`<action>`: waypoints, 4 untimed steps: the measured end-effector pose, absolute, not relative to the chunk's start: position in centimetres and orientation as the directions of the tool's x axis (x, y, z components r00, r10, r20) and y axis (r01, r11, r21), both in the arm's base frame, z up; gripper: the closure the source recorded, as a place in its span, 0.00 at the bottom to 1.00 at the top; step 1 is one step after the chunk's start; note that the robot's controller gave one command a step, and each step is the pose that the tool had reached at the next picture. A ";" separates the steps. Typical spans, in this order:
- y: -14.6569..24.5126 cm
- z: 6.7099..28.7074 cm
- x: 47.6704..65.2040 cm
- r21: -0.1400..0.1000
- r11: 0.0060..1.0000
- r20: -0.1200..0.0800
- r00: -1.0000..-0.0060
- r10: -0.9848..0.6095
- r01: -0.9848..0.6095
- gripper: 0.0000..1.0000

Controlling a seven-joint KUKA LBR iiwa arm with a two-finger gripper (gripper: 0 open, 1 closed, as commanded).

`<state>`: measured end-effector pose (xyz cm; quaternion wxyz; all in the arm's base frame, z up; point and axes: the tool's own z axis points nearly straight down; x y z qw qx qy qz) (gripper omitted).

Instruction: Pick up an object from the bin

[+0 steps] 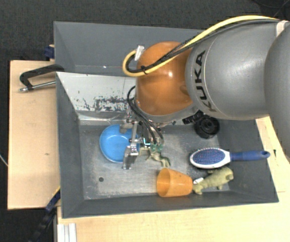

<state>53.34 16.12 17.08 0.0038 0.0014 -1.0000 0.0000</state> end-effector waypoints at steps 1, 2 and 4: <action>15.3 7.1 53.1 0.004 1.000 -0.007 -1.000 0.019 0.019 0.00; 15.6 7.5 53.0 0.007 1.000 -0.003 -1.000 0.016 0.016 1.00; 19.9 23.8 54.4 0.003 0.973 -0.010 -0.973 -0.231 -0.231 1.00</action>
Offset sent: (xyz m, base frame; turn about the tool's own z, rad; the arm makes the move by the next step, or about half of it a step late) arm -0.0043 -0.0092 -0.1008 0.0215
